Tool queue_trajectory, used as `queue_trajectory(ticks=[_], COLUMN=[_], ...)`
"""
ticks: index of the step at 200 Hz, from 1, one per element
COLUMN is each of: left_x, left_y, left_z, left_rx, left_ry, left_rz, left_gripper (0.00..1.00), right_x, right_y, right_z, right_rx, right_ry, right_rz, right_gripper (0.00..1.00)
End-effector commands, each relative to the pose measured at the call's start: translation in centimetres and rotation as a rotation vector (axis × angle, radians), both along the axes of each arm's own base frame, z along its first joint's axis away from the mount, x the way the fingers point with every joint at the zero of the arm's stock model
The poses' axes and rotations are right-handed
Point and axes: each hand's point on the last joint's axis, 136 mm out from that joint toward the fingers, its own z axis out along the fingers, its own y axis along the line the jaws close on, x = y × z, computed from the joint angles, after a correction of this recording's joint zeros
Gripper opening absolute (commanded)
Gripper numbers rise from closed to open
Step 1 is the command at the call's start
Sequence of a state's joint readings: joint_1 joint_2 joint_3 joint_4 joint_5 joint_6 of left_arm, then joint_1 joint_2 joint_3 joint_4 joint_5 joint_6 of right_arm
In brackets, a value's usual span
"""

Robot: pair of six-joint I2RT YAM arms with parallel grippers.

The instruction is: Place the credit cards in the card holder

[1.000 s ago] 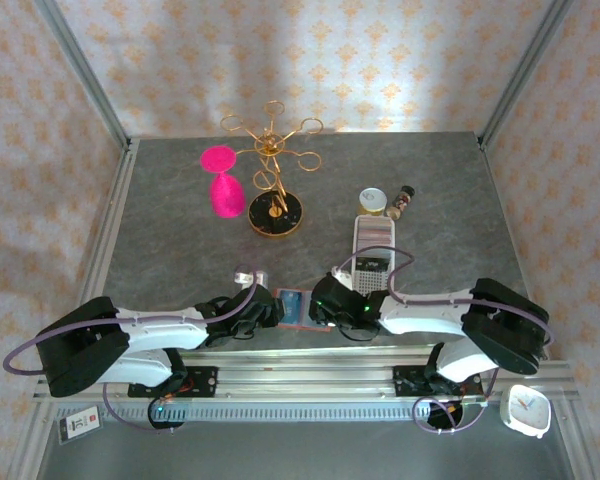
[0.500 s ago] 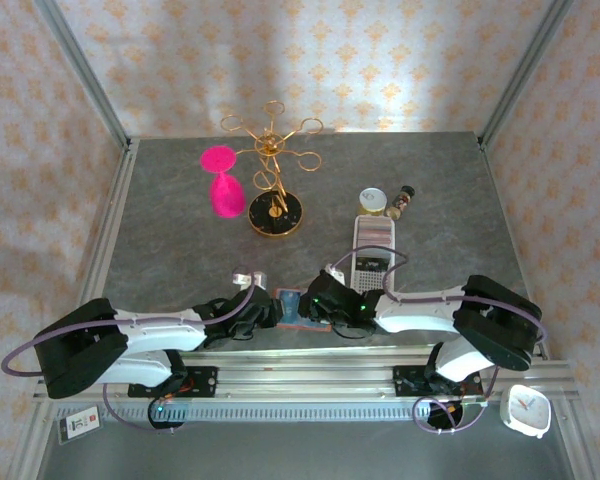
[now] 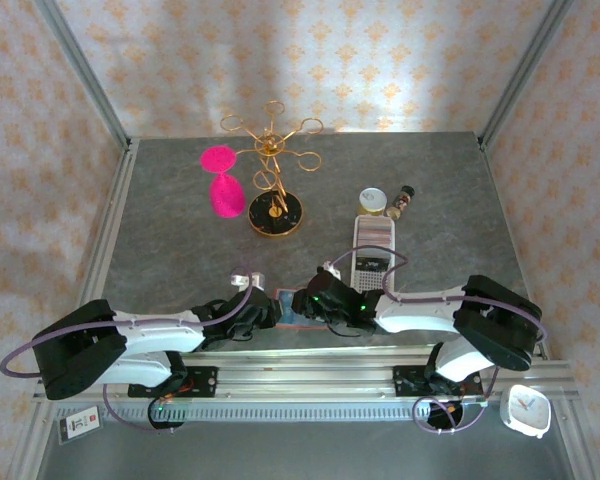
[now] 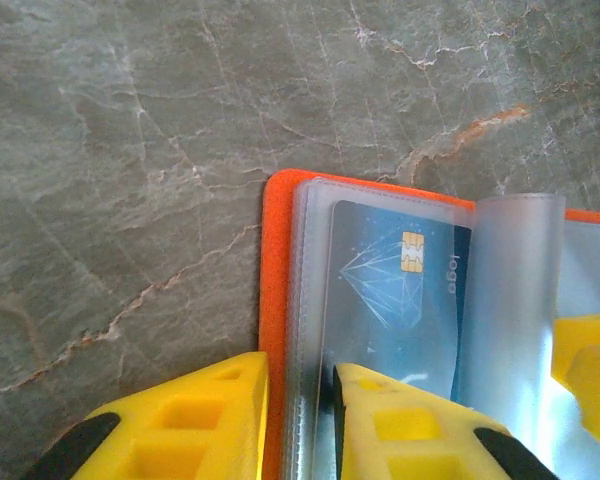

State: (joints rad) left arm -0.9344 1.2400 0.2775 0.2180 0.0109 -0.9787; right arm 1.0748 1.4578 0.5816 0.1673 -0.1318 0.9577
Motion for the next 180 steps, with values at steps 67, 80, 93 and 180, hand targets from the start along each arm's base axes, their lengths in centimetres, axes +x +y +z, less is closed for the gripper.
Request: queue_trajectory(ticks=[67, 80, 93, 180], left_x=[-4.1, -4.1, -4.2, -4.4], left_y=[1.1, 1.1, 1.2, 1.6], left_z=[-3.4, -3.5, -3.6, -3.9], left_rx=[0.056, 0.056, 0.056, 0.057], left_ry=[0.168, 0.170, 0.174, 0.185], left_rz=[-0.065, -0.064, -0.061, -0.049], left_gripper=[0.22, 0.22, 0.22, 0.21], right_x=[0.2, 0.1, 0.1, 0.3], right_y=[2.1, 2.6, 3.0, 4.5], right_z=[1.9, 2.2, 2.5, 3.6], right_rx=[0.116, 0.148, 0.170, 0.260], right_ry=[-0.006, -0.002, 0.000, 0.003], right_rz=[0.011, 0.016, 0.023, 0.032], right_gripper=[0.43, 0.43, 0.43, 0.43])
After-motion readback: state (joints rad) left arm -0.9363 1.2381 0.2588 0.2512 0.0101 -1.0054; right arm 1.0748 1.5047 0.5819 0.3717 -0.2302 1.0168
